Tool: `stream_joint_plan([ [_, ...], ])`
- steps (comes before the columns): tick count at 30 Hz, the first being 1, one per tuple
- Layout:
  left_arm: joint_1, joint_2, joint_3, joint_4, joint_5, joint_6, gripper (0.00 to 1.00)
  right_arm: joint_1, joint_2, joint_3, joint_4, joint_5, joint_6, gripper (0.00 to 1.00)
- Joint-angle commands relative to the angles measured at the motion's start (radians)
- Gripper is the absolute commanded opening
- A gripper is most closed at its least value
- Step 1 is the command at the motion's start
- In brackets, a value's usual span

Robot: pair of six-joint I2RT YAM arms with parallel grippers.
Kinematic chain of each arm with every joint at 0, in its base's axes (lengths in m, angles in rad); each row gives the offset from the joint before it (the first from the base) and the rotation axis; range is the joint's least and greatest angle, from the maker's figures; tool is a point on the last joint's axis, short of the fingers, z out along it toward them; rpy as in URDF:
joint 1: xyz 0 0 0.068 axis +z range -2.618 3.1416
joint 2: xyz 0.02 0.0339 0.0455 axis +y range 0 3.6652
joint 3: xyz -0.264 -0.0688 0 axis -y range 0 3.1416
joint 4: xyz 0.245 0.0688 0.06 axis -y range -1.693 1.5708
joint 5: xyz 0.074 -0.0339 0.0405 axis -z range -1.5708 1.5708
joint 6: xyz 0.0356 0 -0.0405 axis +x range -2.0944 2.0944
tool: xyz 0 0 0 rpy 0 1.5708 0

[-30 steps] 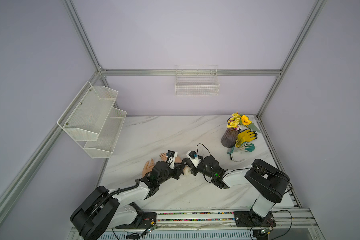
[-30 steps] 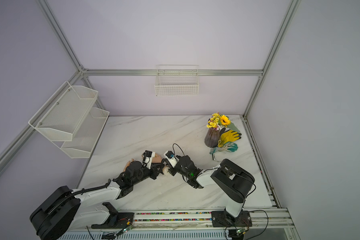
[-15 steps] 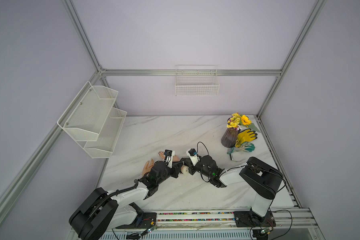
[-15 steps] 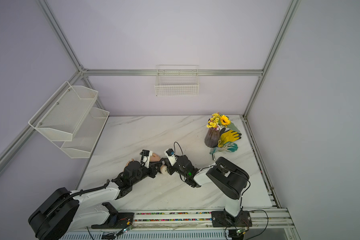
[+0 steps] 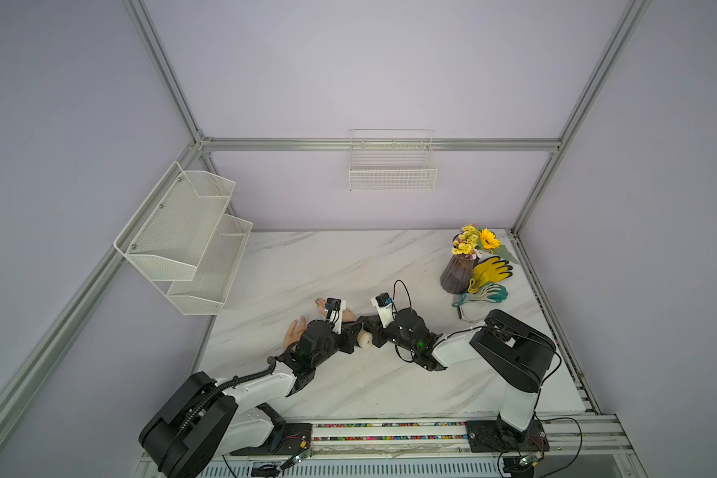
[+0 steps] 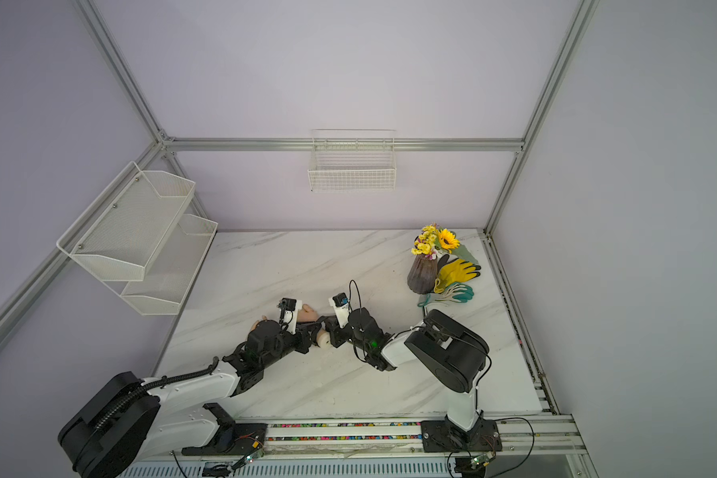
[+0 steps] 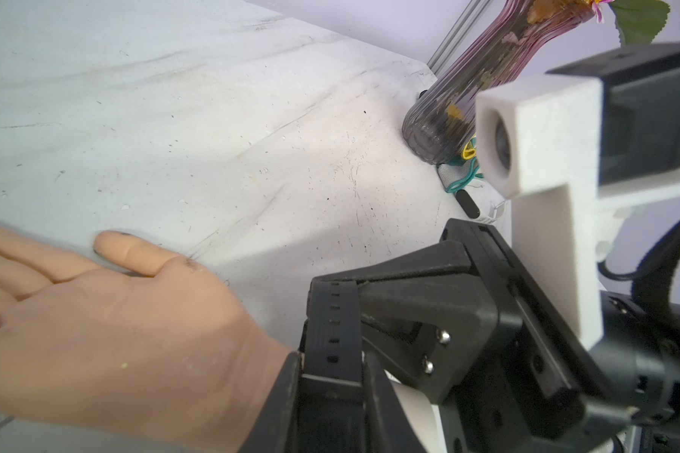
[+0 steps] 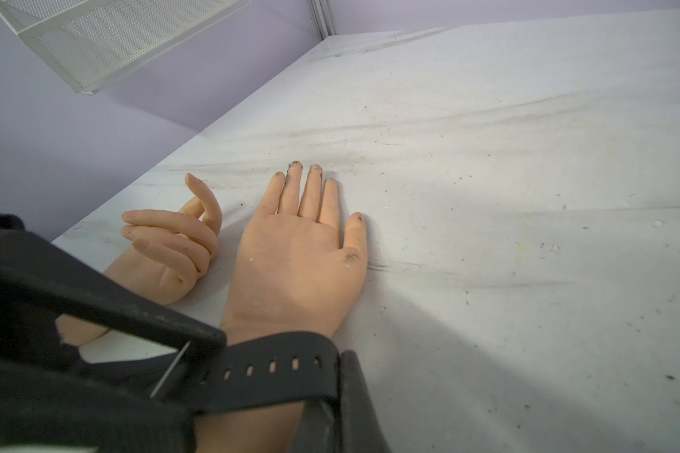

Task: Take off the watch
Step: Untie the watch from the hand.

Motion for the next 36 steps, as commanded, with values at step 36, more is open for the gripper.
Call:
stream_joint_plan([
  [36,0.003,0.026,-0.026,0.009,0.039,-0.034,0.14,-0.242,-0.071,0.001,-0.203,0.164,0.278,0.0],
])
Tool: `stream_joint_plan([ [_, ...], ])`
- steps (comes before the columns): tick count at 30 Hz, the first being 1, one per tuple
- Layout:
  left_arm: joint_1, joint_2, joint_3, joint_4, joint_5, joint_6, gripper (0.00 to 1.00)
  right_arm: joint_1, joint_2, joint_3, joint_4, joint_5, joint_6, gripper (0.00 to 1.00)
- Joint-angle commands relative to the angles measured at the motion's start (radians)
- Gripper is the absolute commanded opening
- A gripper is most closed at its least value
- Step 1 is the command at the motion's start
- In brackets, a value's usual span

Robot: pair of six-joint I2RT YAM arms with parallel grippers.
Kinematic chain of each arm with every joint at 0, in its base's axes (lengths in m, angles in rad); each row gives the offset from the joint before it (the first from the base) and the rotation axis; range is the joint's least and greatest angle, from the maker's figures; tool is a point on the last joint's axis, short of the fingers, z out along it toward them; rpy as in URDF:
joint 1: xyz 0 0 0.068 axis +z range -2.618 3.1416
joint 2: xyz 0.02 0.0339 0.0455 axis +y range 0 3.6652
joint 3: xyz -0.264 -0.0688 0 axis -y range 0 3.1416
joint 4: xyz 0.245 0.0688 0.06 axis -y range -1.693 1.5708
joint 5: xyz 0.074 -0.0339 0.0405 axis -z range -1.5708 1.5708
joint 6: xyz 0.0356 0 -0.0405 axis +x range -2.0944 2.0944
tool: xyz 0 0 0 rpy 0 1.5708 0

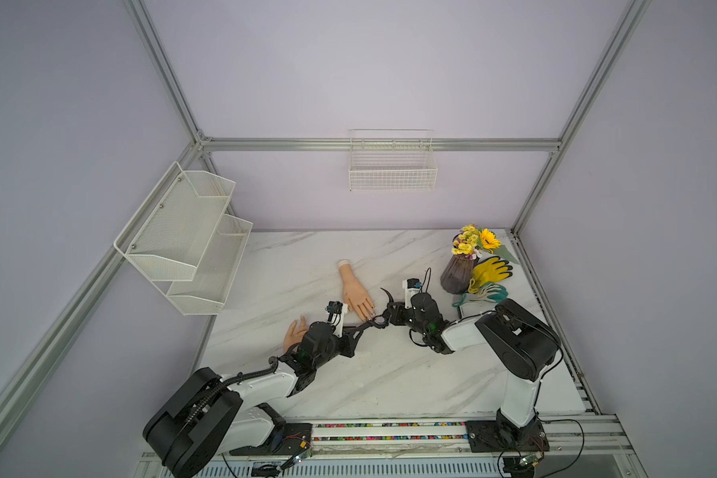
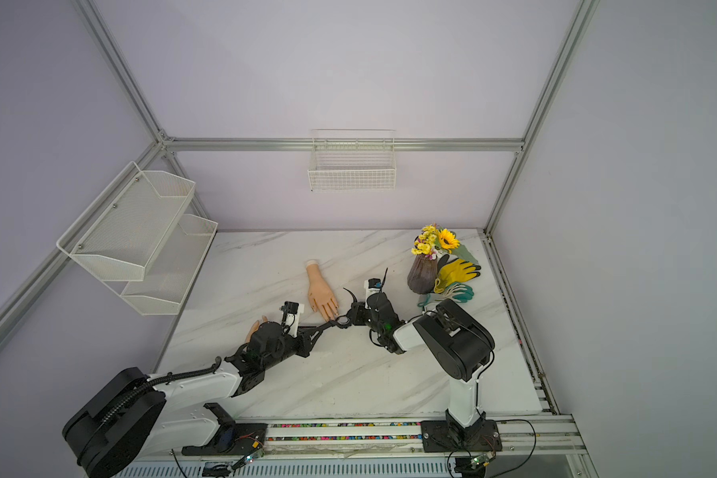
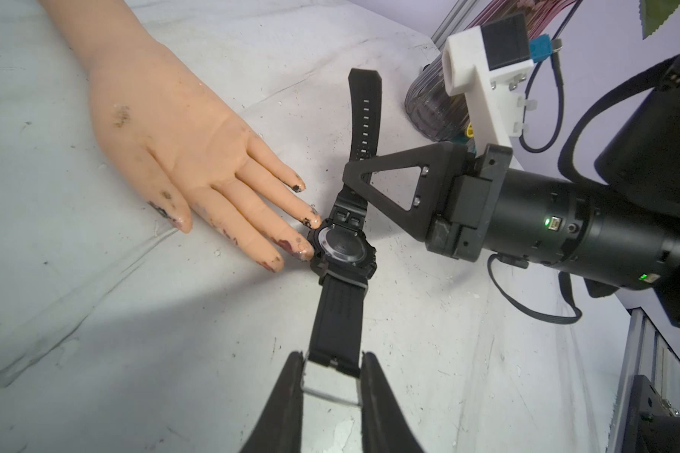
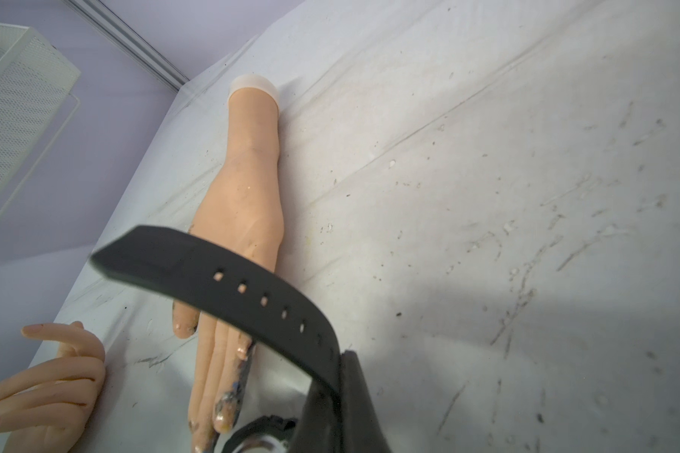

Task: Take off the watch
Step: Untie the watch from the hand.

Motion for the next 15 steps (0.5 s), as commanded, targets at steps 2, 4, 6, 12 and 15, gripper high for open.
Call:
stream_joint_plan([
  [2,0.006,-0.011,-0.01,0.01,0.016,-0.013,0.2,0.004,-0.145,-0.019,-0.095,0.178,-0.023,0.0],
  [4,0.006,-0.018,-0.002,0.012,0.038,-0.018,0.38,0.041,-0.219,-0.008,-0.146,0.236,-0.021,0.0],
  [6,0.006,-0.033,0.007,0.018,0.063,-0.026,0.59,0.073,-0.26,0.024,-0.225,0.289,-0.01,0.0],
  [12,0.006,-0.171,0.042,-0.007,0.141,-0.034,0.98,0.137,-0.335,0.128,-0.416,0.337,0.083,0.0],
  [15,0.006,-0.312,0.068,-0.088,0.115,-0.03,1.0,0.137,-0.353,0.16,-0.537,0.331,0.291,0.0],
])
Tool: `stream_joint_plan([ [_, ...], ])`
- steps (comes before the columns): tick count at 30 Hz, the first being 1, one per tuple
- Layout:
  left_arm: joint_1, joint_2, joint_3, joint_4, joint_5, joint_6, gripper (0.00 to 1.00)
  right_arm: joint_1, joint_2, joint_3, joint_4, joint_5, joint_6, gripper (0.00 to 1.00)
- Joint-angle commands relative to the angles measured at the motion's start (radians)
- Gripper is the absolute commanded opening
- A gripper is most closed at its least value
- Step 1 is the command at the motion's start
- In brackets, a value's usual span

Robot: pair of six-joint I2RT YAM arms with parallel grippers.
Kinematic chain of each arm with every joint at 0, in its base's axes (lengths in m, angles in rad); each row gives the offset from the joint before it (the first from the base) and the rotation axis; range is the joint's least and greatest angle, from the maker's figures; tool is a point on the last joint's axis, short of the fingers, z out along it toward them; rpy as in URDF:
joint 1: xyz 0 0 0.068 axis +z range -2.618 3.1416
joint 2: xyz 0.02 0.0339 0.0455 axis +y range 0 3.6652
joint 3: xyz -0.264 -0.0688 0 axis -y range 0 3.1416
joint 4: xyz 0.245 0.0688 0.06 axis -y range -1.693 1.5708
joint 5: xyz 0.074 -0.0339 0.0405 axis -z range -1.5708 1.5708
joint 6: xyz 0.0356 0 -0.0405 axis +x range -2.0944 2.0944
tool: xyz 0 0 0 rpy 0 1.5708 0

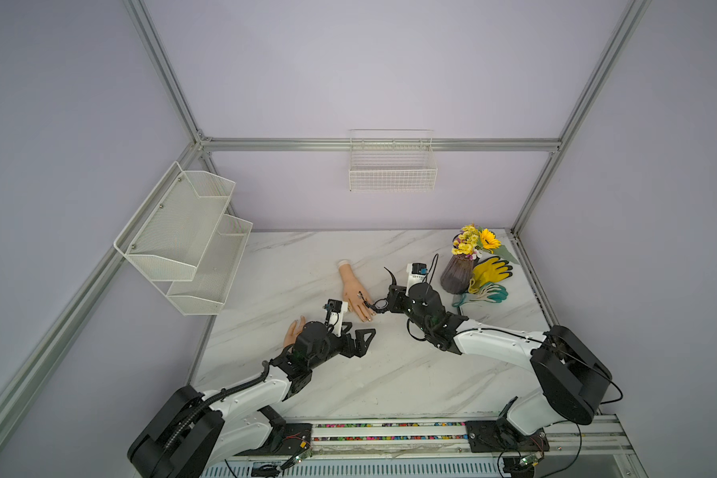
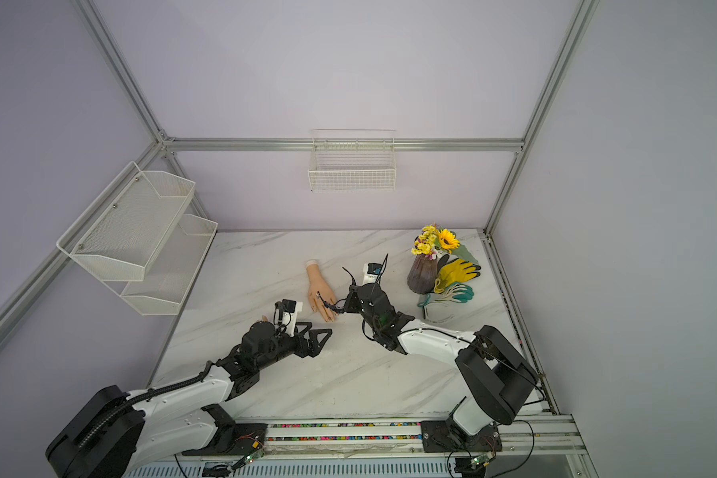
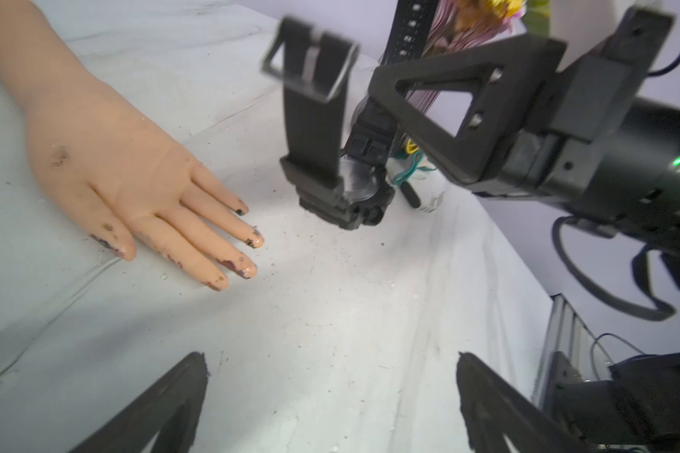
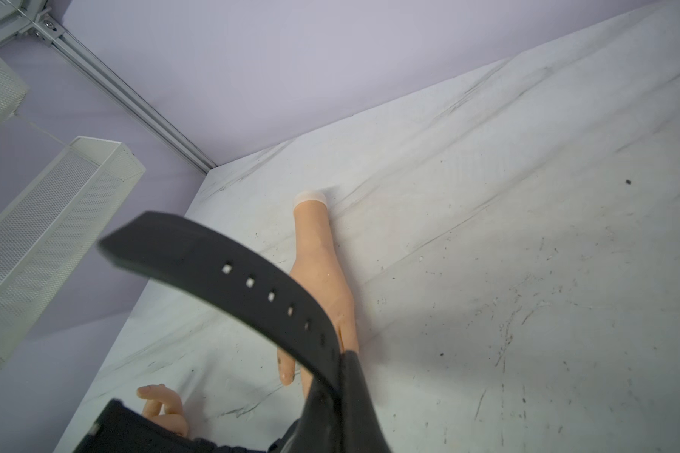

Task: Take off the watch
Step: Untie the watch from the hand, then place the watch at the center of the board.

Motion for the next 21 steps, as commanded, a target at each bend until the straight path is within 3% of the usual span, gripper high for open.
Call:
stream_joint_plan([
  [1,0.004,-0.154,0.067,-0.064,-0.008,-0.001,1.0,-0.003,-0.035,0.027,-0.188,0.029,0.248,0.0],
  [5,0.005,-0.308,0.148,-0.3,-0.167,0.001,1.0,-0.026,-0.113,-0.029,-0.261,-0.025,0.497,0.0],
  [10,0.008,-0.392,0.265,-0.655,-0.4,-0.027,1.0,-0.154,-0.269,-0.141,-0.318,-0.173,0.647,0.0],
  [15,0.007,-0.42,0.295,-0.704,-0.423,-0.015,1.0,-0.274,-0.327,-0.174,-0.514,-0.212,0.765,0.0],
  [21,0.007,-0.385,0.299,-0.703,-0.421,-0.029,1.0,-0.45,-0.215,-0.236,-0.577,-0.328,0.807,0.0],
])
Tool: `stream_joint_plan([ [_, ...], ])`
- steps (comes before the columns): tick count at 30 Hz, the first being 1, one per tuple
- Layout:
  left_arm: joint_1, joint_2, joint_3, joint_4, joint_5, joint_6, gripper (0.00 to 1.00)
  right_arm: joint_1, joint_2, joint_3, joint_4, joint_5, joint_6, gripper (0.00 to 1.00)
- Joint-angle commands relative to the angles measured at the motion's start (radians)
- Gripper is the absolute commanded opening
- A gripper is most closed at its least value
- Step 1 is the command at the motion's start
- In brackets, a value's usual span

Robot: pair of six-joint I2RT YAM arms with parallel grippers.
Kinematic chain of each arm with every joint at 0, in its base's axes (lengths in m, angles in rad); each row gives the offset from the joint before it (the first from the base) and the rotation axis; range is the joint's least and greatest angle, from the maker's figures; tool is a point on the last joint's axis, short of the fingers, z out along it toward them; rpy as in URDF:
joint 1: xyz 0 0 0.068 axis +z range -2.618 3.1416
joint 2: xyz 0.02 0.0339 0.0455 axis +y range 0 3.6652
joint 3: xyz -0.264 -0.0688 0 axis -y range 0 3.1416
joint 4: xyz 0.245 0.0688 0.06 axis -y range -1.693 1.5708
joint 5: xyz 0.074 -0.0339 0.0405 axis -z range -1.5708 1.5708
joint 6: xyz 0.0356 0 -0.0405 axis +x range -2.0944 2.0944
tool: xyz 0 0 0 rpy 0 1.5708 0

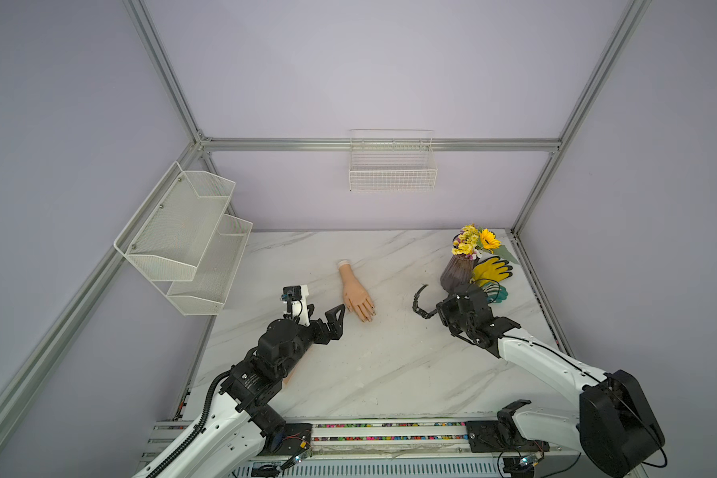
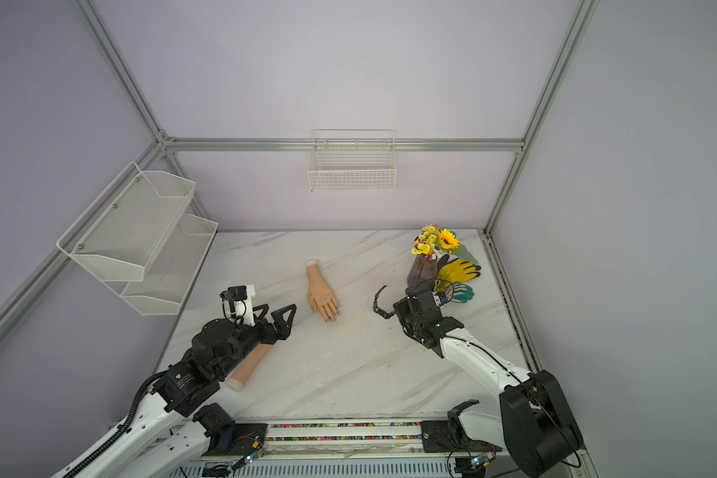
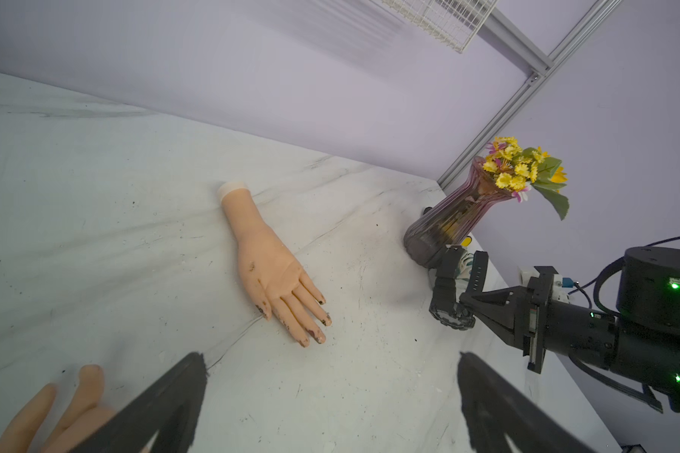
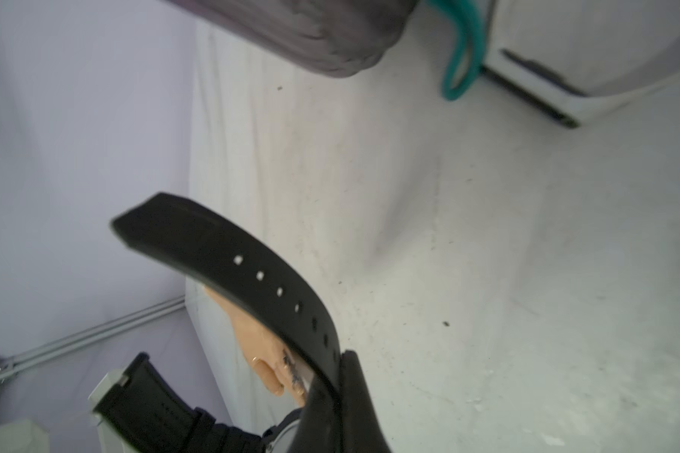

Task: Take off the watch
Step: Place the watch at the center of the board.

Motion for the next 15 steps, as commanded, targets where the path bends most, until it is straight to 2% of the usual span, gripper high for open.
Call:
stream_joint_plan([
  [1,0.006,0.014,0.033,-0.026,-0.03,-0.025,1.0,-0.063,0.054,-0.045,-0.092,-0.085,0.068,0.0],
  [8,0.005,0.014,0.033,-0.043,-0.064,-0.022,1.0,-0.2,0.068,-0.102,-0.092,-0.12,0.07,0.0],
  [9,0.006,0.016,0.032,-0.042,-0.067,-0.023,1.0,-0.211,0.062,-0.1,-0.095,-0.116,0.063,0.04],
  [11,0.005,0.021,0.027,-0.036,-0.07,-0.026,1.0,-0.233,0.041,-0.089,-0.092,-0.107,0.028,0.19],
  [14,0.006,0.037,0.027,-0.026,-0.072,-0.025,1.0,-0.245,-0.011,-0.045,-0.099,-0.062,-0.045,0.34],
  [15,0.005,0.044,0.029,-0.024,-0.074,-0.021,1.0,-0.244,-0.034,-0.03,-0.101,-0.045,-0.069,0.37],
])
